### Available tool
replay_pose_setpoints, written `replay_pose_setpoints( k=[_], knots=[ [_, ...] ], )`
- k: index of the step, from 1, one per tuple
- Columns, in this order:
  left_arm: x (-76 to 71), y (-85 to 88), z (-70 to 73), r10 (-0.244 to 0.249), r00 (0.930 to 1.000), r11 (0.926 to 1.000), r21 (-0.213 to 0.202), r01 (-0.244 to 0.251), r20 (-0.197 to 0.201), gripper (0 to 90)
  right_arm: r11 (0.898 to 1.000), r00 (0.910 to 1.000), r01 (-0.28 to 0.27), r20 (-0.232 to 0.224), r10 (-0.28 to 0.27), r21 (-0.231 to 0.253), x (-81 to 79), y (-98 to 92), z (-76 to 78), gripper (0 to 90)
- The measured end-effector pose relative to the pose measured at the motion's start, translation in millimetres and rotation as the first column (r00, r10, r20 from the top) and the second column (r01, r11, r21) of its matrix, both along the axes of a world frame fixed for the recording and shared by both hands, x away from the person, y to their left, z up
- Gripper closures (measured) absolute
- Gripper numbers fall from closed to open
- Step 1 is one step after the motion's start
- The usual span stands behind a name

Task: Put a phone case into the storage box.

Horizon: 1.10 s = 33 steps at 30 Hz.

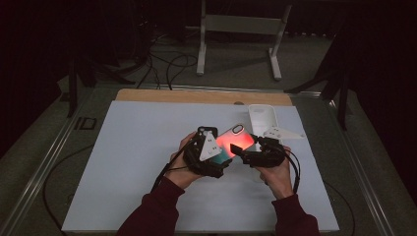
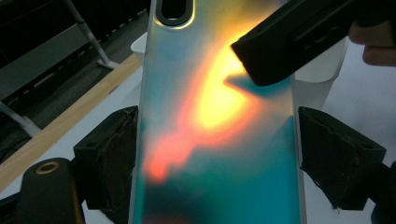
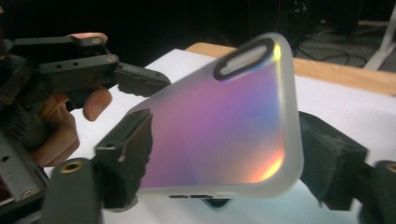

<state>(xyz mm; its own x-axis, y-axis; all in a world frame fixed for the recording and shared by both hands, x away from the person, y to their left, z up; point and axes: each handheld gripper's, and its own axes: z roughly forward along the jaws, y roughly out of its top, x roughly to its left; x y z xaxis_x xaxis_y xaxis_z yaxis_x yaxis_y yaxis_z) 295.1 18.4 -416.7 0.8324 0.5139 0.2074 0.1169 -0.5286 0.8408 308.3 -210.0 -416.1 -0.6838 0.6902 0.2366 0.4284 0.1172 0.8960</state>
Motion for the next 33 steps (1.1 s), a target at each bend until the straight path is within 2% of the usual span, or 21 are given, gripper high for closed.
replay_pose_setpoints(
  k=[1,5,6,10,12,14,17,20,27,29,31,32,33],
  knots=[
    [-0.3,-0.6,0.1,0.001,1.0,1.0,0.003,-0.001,0.003,17.1,1.0,0.9998,0.001,-0.021,0.0,0.015,0.9,-1.0,-0.3,28.8],
    [-0.4,-2.7,-0.8,0.001,1.0,1.0,-0.005,-0.001,0.0,17.1,1.0,0.9993,-0.007,-0.037,0.008,0.029,0.8,-1.4,0.4,35.3],
    [-0.7,-3.9,-0.8,-0.001,1.0,1.0,-0.005,0.001,0.001,17.1,0.999,0.9985,-0.016,-0.051,0.018,0.039,1.1,-0.9,0.8,39.9],
    [-0.5,-4.3,-1.6,-0.004,1.0,1.0,-0.005,0.004,-0.003,17.1,0.999,0.9976,-0.02,-0.066,0.023,0.045,0.8,0.7,1.4,44.5],
    [-0.7,-4.1,-2.2,-0.003,1.0,1.0,-0.008,0.003,-0.001,17.1,0.997,0.9952,-0.019,-0.094,0.026,0.08,2.0,-2.1,1.7,49.7],
    [-0.3,-4.2,-2.6,-0.002,1.0,1.0,-0.008,0.002,-0.003,17.1,0.996,0.9947,-0.016,-0.1,0.025,0.088,2.1,-2.3,1.6,50.4],
    [0.8,-4.5,-4.0,0.001,0.9999,0.9999,-0.014,-0.001,-0.012,17.1,0.995,0.9926,-0.033,-0.113,0.043,0.094,1.5,-1.4,1.4,56.4],
    [1.2,-5.8,-6.0,0.003,0.9999,1.0,-0.003,-0.003,-0.016,17.1,0.994,0.9921,-0.061,-0.104,0.07,0.087,0.0,2.7,1.2,66.5],
    [2.0,-7.8,-10.4,0.008,0.9997,1.0,0.006,-0.008,-0.021,17.0,0.993,0.9926,-0.081,-0.082,0.089,0.091,-2.4,6.7,2.5,81.2],
    [2.0,-9.2,-11.5,0.022,0.9997,0.9994,0.028,-0.022,-0.009,16.8,0.992,0.992,-0.087,-0.083,0.095,0.095,-3.3,8.8,2.6,84.9],
    [3.2,-7.0,-12.6,0.027,0.9996,0.9996,0.011,-0.027,-0.011,26.5,0.996,0.9954,-0.073,-0.059,0.076,0.055,-5.2,12.2,2.9,86.6],
    [3.2,-7.0,-12.6,0.027,0.9996,0.9996,0.011,-0.027,-0.011,24.3,0.996,0.995,-0.075,-0.062,0.078,0.051,-5.0,12.7,2.7,86.7],
    [5.7,-6.1,-13.9,0.049,0.9983,0.9988,0.009,-0.048,-0.032,20.2,0.995,0.9945,-0.079,-0.065,0.082,0.054,-4.7,12.4,2.4,86.8]
  ],
)
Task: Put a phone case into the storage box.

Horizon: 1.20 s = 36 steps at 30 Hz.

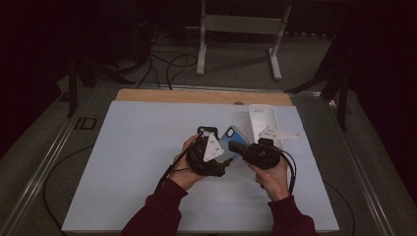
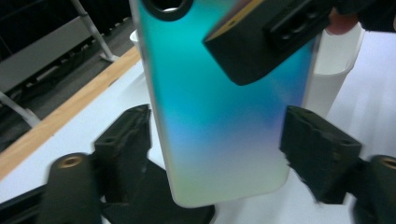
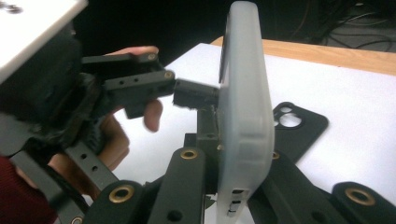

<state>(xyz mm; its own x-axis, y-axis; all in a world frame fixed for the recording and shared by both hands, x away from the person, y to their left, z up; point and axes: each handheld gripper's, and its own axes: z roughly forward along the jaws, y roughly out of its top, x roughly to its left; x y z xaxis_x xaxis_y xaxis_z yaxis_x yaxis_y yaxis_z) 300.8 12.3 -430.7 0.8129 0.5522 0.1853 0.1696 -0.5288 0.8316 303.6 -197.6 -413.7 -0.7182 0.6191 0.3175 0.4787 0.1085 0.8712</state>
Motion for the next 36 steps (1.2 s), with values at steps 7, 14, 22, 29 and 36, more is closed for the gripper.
replay_pose_setpoints(
  k=[7,14,22,29,36],
  knots=[
    [2.4,5.6,-1.1,-0.005,0.9992,0.9999,-0.015,0.005,-0.039,15.1,1.0,0.9997,0.012,0.021,-0.011,-0.022,0.3,-1.8,1.2,86.8],
    [4.1,14.0,1.0,-0.013,0.9976,0.9988,-0.048,0.01,-0.068,13.6,1.0,0.9993,0.018,0.031,-0.018,-0.024,1.1,-7.5,3.1,86.7],
    [6.0,20.6,3.6,-0.012,0.9967,0.9977,-0.068,0.007,-0.08,14.6,1.0,0.9992,0.018,0.036,-0.017,-0.024,2.4,-12.4,5.3,86.7],
    [6.4,24.4,3.9,-0.02,0.9952,0.9974,-0.071,0.013,-0.096,14.6,1.0,0.999,0.001,0.044,0.0,-0.02,2.1,-16.0,9.7,86.7],
    [7.4,27.8,4.3,-0.05,0.9912,0.9954,-0.087,0.039,-0.123,14.4,0.999,0.9977,-0.023,0.063,0.024,-0.022,0.7,-17.2,13.5,86.7]
  ],
)
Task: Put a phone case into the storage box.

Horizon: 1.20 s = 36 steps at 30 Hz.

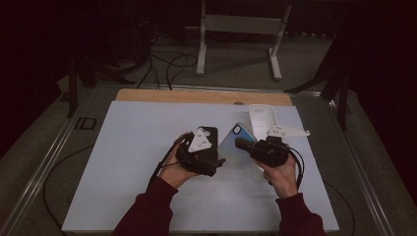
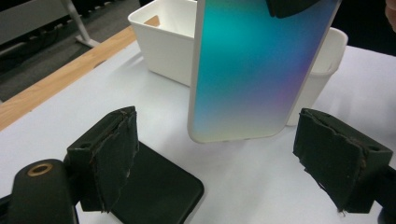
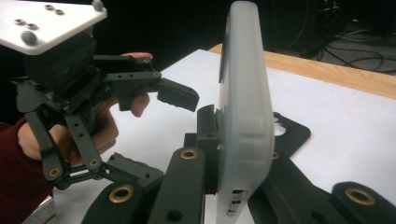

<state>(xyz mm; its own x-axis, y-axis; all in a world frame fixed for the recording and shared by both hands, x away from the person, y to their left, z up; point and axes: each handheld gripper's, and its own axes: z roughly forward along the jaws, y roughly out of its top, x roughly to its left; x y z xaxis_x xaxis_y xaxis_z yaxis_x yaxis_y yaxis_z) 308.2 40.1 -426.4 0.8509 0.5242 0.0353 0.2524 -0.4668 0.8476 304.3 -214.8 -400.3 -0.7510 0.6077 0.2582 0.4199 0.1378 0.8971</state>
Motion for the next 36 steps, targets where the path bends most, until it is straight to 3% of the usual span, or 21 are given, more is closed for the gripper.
replay_pose_setpoints(
  k=[11,20,29,36],
  knots=[
    [0.5,-0.4,-1.5,-0.046,0.9986,0.9989,-0.008,0.046,-0.026,12.9,0.998,0.9978,-0.062,0.024,0.061,0.014,-4.4,2.6,5.9,86.7],
    [-1.1,-4.7,-4.5,-0.136,0.9883,0.9906,-0.03,0.134,-0.07,10.9,0.987,0.9864,-0.161,0.041,0.159,0.031,-8.6,8.4,8.5,86.7],
    [-3.8,-8.4,-6.3,-0.198,0.9769,0.9798,-0.046,0.195,-0.081,21.3,0.976,0.9757,-0.215,0.051,0.213,0.041,-10.0,12.2,9.7,86.7],
    [-4.5,-4.5,-5.4,-0.197,0.9786,0.9798,-0.043,0.195,-0.058,37.8,0.977,0.9758,-0.212,0.061,0.21,0.033,-9.5,9.2,8.6,86.3]
  ],
)
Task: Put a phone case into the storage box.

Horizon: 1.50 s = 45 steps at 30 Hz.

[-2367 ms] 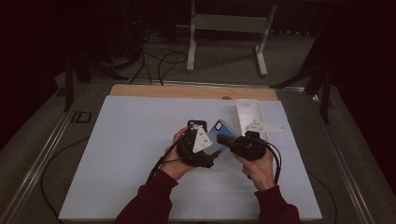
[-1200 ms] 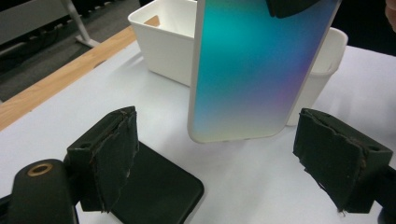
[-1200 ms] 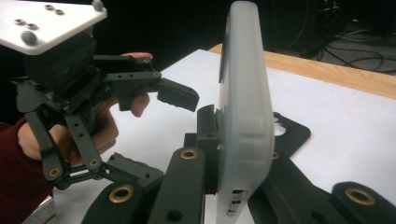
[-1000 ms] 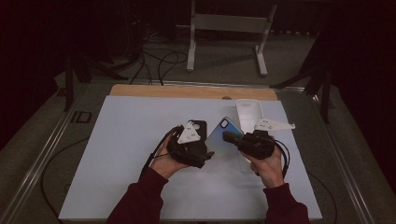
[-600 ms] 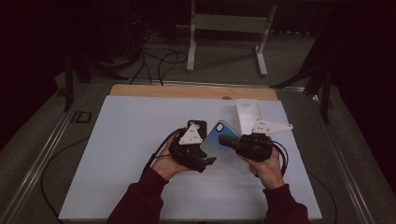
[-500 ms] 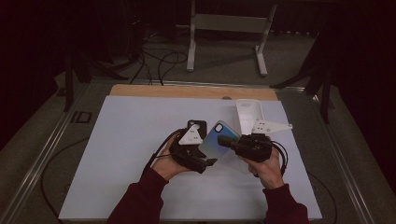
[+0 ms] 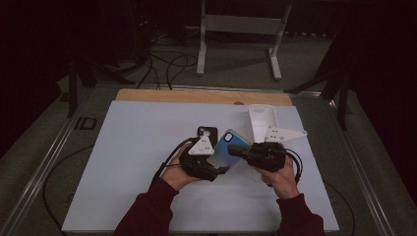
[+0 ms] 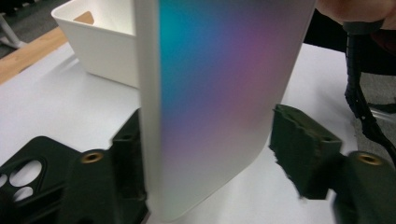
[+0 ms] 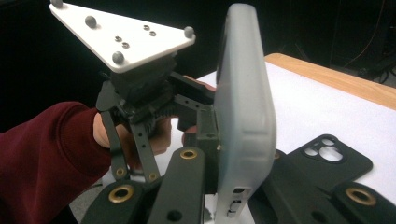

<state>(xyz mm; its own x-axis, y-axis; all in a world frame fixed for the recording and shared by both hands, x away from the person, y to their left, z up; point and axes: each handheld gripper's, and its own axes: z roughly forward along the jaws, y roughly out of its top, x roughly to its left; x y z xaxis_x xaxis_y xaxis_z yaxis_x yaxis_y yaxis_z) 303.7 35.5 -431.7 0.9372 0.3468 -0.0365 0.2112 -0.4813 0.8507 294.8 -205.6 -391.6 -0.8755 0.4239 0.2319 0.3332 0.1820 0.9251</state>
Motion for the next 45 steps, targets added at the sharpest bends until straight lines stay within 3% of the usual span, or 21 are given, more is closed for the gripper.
replay_pose_setpoints(
  k=[5,12,13,14,15,16,17,21,22,23,25,31,36,45],
  knots=[
    [-1.2,1.9,0.7,-0.015,0.9999,0.9999,-0.006,0.015,0.006,50.0,1.0,1.0,-0.002,0.003,0.002,0.007,0.8,-6.0,-0.4,83.0],
    [-1.4,1.9,-1.0,-0.051,0.9987,0.9987,-0.012,0.051,0.003,71.8,1.0,0.9994,0.028,0.019,-0.027,-0.01,2.0,-9.3,-0.2,59.0],
    [-1.4,1.9,-1.0,-0.051,0.9987,0.9987,-0.012,0.051,0.003,74.6,1.0,0.9994,0.028,0.019,-0.027,-0.01,2.0,-9.3,-0.2,59.0],
    [-2.6,0.4,-1.4,-0.059,0.9982,0.9982,-0.008,0.059,0.009,76.8,0.999,0.9992,0.038,0.011,-0.038,-0.006,2.8,-8.9,-1.0,49.8],
    [-2.6,0.4,-1.4,-0.059,0.9982,0.9982,-0.008,0.059,0.009,78.6,0.999,0.9992,0.038,0.011,-0.038,-0.006,2.8,-8.9,-1.0,49.8],
    [-2.6,0.4,-1.4,-0.059,0.9982,0.9982,-0.008,0.059,0.009,78.6,0.999,0.9994,0.035,0.005,-0.035,-0.003,3.3,-8.3,-1.3,49.8],
    [-3.5,-1.4,-2.0,-0.068,0.9976,0.9977,-0.004,0.068,0.012,80.6,0.999,0.9993,0.037,0.0,-0.037,0.0,4.1,-6.8,-1.7,39.7],
    [-4.4,-2.2,-2.4,-0.058,0.9981,0.9982,0.014,0.058,0.023,81.0,0.998,0.998,0.063,0.004,-0.063,-0.029,4.1,-4.3,-2.0,30.7],
    [-4.4,-2.2,-2.4,-0.058,0.9981,0.9982,0.014,0.058,0.023,81.0,0.996,0.9966,0.082,0.008,-0.082,-0.04,3.7,-3.9,-2.1,30.7],
    [-4.3,-1.0,-2.2,-0.049,0.9984,0.9987,0.014,0.048,0.027,81.0,0.993,0.994,0.109,0.011,-0.109,-0.043,3.5,-5.4,-2.1,22.1],
    [-3.6,1.4,-0.9,-0.031,0.999,0.9995,0.011,0.031,0.031,81.0,0.989,0.99,0.141,0.01,-0.141,-0.039,3.2,-7.7,-1.6,17.4],
    [-2.1,3.1,0.1,-0.001,0.9992,0.9999,0.012,0.001,0.041,81.1,0.98,0.9815,0.192,0.01,-0.191,-0.052,2.2,-10.6,-0.8,13.5],
    [-0.8,4.2,-0.2,0.032,0.9984,0.9994,0.013,-0.033,0.046,81.0,0.964,0.9662,0.258,0.016,-0.257,-0.072,0.5,-10.4,-1.2,13.4],
    [-0.9,6.8,-1.6,0.087,0.9947,0.9962,0.006,-0.087,0.055,81.0,0.951,0.9533,0.302,0.015,-0.302,-0.07,-3.1,-10.2,-0.5,13.5]
  ],
)
